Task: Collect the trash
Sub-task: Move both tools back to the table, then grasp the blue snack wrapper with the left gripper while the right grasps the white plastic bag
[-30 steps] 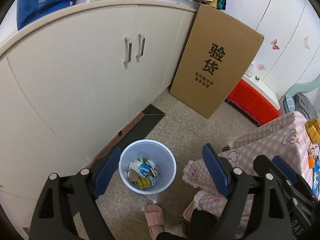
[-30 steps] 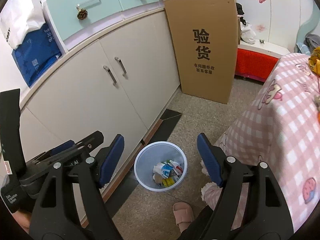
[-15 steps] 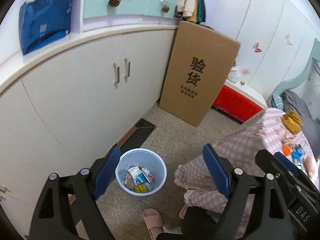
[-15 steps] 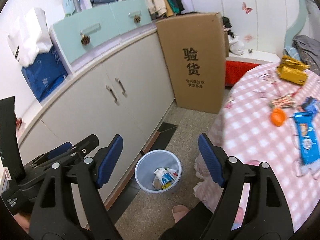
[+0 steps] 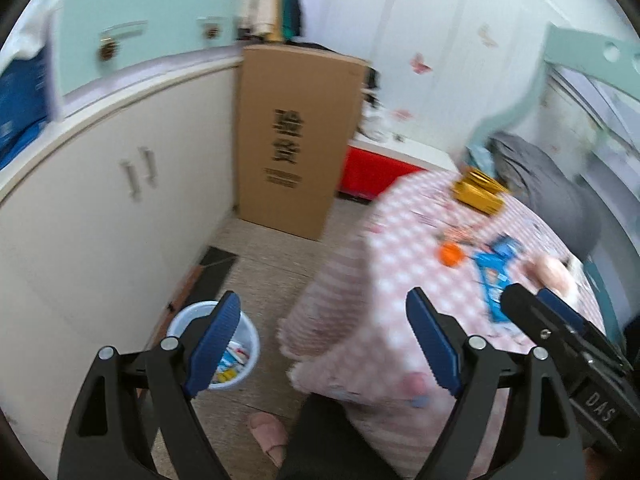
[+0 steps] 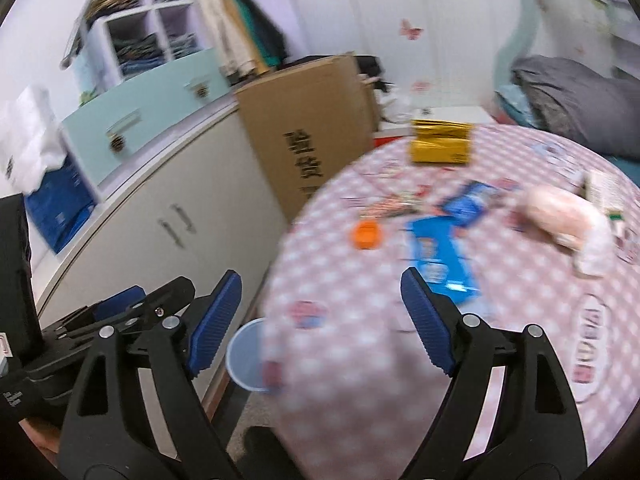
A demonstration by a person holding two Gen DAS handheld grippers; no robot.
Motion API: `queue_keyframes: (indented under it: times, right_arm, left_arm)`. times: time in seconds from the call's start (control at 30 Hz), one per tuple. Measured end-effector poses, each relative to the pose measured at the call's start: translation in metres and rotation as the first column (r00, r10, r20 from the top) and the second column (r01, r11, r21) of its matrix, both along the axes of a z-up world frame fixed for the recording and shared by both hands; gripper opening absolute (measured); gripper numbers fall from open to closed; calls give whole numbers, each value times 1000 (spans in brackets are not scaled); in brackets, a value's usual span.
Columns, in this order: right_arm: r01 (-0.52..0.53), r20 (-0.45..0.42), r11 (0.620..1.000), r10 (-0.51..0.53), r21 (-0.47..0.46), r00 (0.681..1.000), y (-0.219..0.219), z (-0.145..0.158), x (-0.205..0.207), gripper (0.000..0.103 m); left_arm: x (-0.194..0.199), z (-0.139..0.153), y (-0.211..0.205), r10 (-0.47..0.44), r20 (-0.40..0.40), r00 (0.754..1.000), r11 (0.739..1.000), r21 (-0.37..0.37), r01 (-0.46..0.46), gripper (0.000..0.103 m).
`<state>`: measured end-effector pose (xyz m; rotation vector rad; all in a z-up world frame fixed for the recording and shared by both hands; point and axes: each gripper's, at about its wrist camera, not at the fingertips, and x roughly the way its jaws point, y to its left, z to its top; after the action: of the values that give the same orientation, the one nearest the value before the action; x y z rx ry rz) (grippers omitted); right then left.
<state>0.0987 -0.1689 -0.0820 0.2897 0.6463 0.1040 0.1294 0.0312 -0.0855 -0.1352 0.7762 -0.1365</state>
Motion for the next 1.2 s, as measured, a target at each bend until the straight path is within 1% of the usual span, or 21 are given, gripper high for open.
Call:
queue_keyframes:
  times: [0.1, 0.2, 0.3, 0.33, 0.43, 0.5, 0.63, 0.7, 0.77, 0.83, 0.87, 0.9, 0.93, 1.0, 1.03, 1.07, 1.17, 1.2]
  right_arm:
    - [70, -16, 997, -70, 27, 997, -40, -6, -8, 81]
    - [128, -29, 991, -127, 44, 991, -78, -12, -16, 82]
    - [189, -38, 982, -188, 19, 981, -109, -19, -24, 82]
    - [201, -40, 979, -201, 12, 979, -115, -19, -25, 82]
    - [251, -48, 968, -252, -27, 967, -142, -23, -28, 84]
    - [272, -53, 962, -274, -37, 960, -155, -26, -28, 84]
    - [301, -65, 952, -305, -59, 950, -180, -29, -22, 85]
    - [300, -76, 949, -308, -100, 948, -187, -30, -13, 85]
    - [311, -91, 941, -324, -137, 942, -191, -32, -4, 85]
    - [311, -111, 938, -329, -155, 938, -196, -36, 7, 86]
    - [313, -114, 936, -333, -162, 936, -198, -37, 11, 86]
    - [309, -119, 936, -331, -168, 936, -199, -39, 16, 86]
    - [302, -126, 938, -324, -167, 937, -200, -41, 19, 86]
    - [291, -148, 940, -318, -177, 936, -201, -47, 29, 86]
    - [287, -160, 941, -316, -179, 935, -201, -50, 34, 86]
    - [285, -175, 943, -314, -174, 933, -203, -53, 38, 86]
    - [261, -193, 955, -285, -138, 939, -206, -56, 43, 85]
    - [256, -197, 957, -280, -140, 940, -205, -57, 45, 79]
  left_arm:
    - [4, -2, -39, -70, -20, 997, 998, -1, 70, 84]
    - [7, -7, -78, -155, -39, 987, 988, -15, 155, 84]
    - [12, -13, -120, -214, -58, 975, 977, 2, 215, 84]
    - [15, -15, -128, -223, -65, 973, 975, 1, 224, 84]
    - [25, -24, -154, -244, -95, 965, 969, 12, 247, 84]
    - [31, -29, -171, -247, -108, 963, 966, 49, 254, 84]
    - [45, -35, -189, -247, -127, 961, 963, 78, 258, 84]
    - [52, -41, -198, -225, -145, 964, 963, 120, 243, 84]
    - [58, -46, -206, -207, -145, 967, 959, 166, 230, 84]
    - [62, -50, -210, -195, -154, 969, 952, 208, 225, 84]
    - [64, -53, -211, -200, -160, 967, 950, 209, 231, 81]
    - [67, -55, -212, -204, -169, 964, 950, 206, 237, 76]
    - [69, -58, -213, -207, -185, 961, 948, 204, 244, 65]
    - [68, -57, -214, -218, -172, 961, 945, 208, 252, 57]
    - [68, -56, -214, -229, -173, 958, 943, 206, 263, 50]
    - [67, -55, -214, -240, -172, 955, 939, 209, 273, 46]
    - [66, -55, -213, -259, -165, 952, 934, 207, 290, 42]
    - [65, -55, -212, -262, -161, 951, 936, 199, 292, 42]
